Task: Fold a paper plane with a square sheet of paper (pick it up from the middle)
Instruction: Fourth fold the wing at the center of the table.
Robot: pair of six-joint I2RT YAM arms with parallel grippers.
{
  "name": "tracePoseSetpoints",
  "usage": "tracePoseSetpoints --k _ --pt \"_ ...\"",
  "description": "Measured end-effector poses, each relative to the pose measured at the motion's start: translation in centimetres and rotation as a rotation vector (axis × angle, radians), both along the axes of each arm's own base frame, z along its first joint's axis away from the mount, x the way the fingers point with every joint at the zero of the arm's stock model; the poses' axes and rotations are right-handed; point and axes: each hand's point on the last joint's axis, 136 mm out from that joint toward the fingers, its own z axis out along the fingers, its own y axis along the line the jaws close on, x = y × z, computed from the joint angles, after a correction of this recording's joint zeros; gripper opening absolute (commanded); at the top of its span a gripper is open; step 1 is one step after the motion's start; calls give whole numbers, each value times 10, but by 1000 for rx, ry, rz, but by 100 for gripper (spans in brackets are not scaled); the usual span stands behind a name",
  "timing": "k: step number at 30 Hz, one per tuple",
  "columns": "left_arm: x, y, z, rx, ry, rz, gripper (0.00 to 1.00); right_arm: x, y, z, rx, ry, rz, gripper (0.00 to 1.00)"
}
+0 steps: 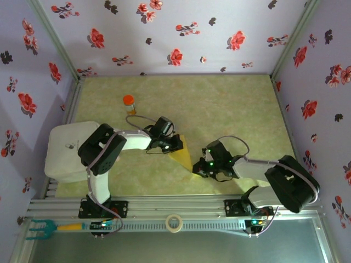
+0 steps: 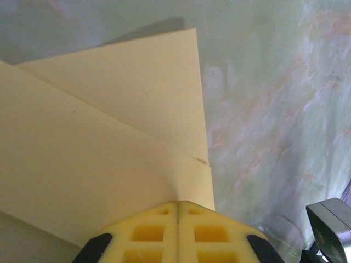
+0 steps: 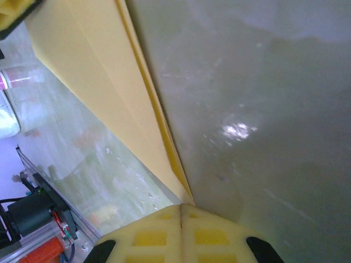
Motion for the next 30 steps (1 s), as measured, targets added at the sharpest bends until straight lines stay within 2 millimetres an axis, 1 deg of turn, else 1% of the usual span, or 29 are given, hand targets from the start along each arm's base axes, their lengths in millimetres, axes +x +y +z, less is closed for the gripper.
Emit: tracePoseSetpoints --k 3,6,10,11,13,17,27,30 --pt "0 0 0 -2 2 1 5 -3 -7 0 -31 8 -12 6" --pt "0 1 0 -5 0 7 5 -1 -10 6 -35 -8 -36 16" --pt "0 6 1 -3 10 30 5 5 -8 13 -22 -7 -71 28" --pt "0 7 0 -3 13 35 5 6 -7 14 -19 -3 -78 31" --pt "0 8 1 -5 17 42 5 8 -5 12 -17 13 -90 33" --pt "0 9 1 -13 26 57 6 8 -3 8 -14 41 -102 34" --pt "0 9 1 -27 36 76 6 9 -1 7 0 78 -116 30" --pt "1 10 1 -29 35 78 6 9 -1 6 -1 82 -118 28"
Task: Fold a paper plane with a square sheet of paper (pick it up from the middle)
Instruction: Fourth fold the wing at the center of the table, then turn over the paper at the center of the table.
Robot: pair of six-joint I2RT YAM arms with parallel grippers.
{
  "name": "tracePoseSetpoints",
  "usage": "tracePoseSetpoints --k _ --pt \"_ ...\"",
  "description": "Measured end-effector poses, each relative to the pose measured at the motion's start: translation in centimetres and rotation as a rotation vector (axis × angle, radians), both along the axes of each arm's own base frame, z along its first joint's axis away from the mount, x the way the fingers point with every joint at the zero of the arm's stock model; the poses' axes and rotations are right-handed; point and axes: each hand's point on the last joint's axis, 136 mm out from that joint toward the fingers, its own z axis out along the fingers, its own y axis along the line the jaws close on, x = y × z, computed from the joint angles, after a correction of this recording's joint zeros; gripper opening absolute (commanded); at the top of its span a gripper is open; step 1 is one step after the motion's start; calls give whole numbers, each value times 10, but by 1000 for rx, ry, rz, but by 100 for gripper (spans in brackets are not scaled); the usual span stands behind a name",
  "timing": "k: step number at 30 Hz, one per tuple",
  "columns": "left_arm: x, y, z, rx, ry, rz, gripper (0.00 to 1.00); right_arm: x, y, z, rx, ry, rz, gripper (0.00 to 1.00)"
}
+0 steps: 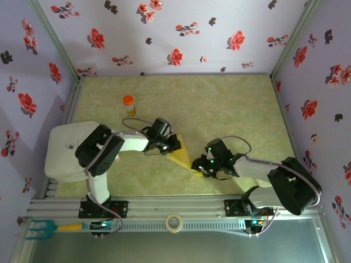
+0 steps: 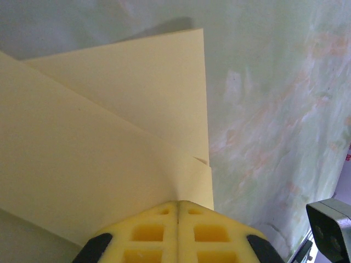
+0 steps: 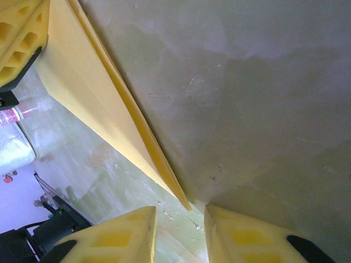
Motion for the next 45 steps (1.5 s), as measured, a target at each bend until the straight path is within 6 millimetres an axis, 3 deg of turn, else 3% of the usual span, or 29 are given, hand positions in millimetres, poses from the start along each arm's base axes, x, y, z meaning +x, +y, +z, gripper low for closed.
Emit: tracePoseSetpoints --k 31,45 --pt "1 2 0 -12 11 21 6 6 8 2 23 -8 10 29" --pt "1 2 1 -15 14 21 6 19 16 8 53 -63 8 32"
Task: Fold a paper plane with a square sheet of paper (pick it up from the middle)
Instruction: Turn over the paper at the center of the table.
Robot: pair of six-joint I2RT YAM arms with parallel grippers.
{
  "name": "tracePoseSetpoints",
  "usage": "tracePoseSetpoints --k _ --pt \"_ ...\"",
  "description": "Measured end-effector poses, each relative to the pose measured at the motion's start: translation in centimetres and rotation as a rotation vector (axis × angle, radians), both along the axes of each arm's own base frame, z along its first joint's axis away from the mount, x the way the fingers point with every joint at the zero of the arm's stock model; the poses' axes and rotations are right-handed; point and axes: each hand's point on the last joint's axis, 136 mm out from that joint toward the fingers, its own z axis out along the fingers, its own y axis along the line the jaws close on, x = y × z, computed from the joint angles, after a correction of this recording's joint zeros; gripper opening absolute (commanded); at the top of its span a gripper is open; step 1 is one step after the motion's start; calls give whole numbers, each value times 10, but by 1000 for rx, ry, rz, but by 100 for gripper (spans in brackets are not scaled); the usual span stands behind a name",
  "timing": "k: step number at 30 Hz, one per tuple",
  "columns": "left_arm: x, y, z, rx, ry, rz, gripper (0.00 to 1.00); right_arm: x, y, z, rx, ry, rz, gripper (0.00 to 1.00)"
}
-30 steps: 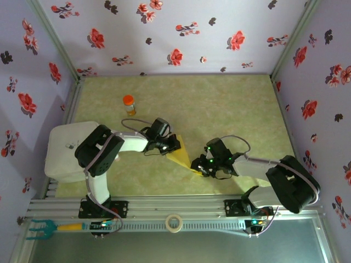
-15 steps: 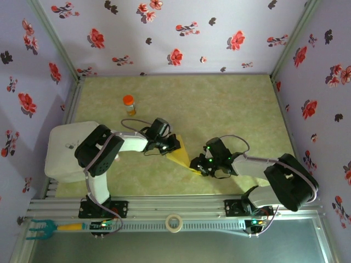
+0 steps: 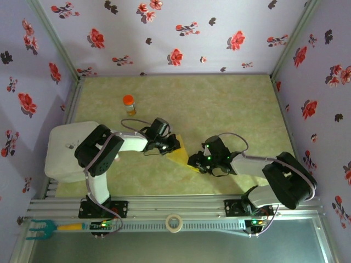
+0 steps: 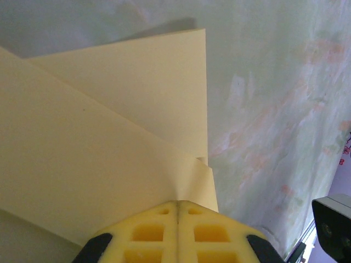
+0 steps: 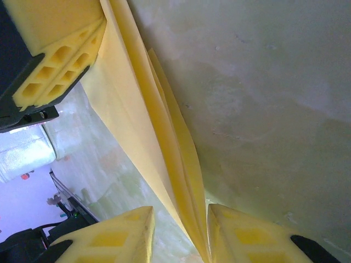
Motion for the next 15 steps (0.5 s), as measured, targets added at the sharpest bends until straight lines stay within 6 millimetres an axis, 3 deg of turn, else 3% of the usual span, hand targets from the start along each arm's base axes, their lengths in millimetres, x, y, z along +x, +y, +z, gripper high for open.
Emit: tracePoseSetpoints --k 15 --pt "0 0 1 -2 1 -1 9 8 4 -2 7 -43 11 18"
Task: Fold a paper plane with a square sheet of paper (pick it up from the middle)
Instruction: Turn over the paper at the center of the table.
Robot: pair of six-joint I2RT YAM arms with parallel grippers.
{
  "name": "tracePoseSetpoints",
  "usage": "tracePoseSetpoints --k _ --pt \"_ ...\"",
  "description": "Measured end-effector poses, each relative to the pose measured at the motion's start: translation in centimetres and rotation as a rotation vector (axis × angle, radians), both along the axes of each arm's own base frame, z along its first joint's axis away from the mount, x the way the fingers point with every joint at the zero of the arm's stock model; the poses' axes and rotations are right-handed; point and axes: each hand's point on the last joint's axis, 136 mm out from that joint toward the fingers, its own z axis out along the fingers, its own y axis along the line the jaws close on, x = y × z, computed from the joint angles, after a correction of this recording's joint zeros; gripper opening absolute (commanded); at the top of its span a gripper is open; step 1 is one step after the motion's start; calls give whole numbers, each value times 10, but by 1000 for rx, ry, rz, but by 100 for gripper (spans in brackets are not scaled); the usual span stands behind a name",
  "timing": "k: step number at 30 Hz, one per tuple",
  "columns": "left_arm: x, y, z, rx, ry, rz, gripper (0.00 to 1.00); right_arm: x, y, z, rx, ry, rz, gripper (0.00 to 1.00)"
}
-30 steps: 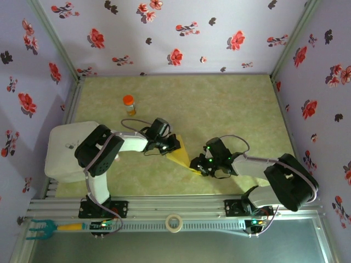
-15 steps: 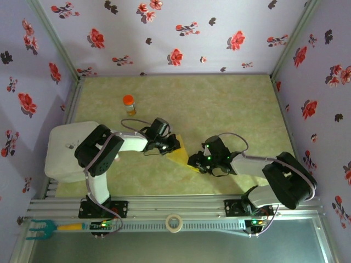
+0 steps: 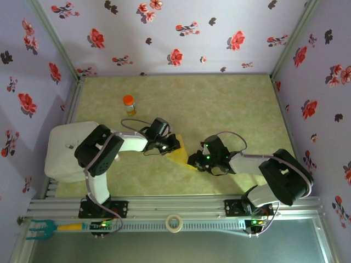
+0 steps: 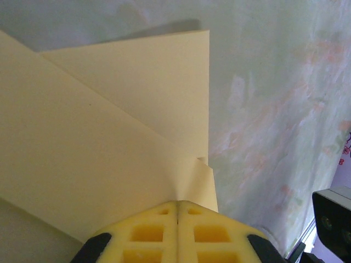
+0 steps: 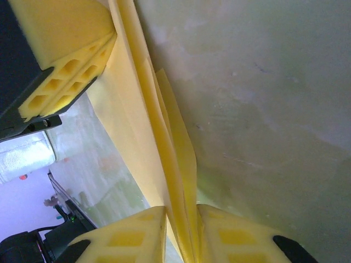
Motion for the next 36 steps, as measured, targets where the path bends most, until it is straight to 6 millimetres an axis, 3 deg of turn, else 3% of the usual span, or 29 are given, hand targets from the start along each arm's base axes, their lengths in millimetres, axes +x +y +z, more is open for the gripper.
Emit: tracePoseSetpoints --k 5,9,16,24,36 --pt "0 0 5 -5 -5 2 18 1 1 1 2 -16 9 10" --pt "2 -1 23 -31 -33 3 27 2 1 2 1 -31 16 8" --pt "8 6 76 -57 -152 28 34 6 -7 21 -28 -129 27 7" --pt "16 31 130 -24 -339 96 34 24 -28 65 -160 -335 26 6" --pt "13 72 146 73 -486 173 37 37 -77 95 -543 -508 44 6"
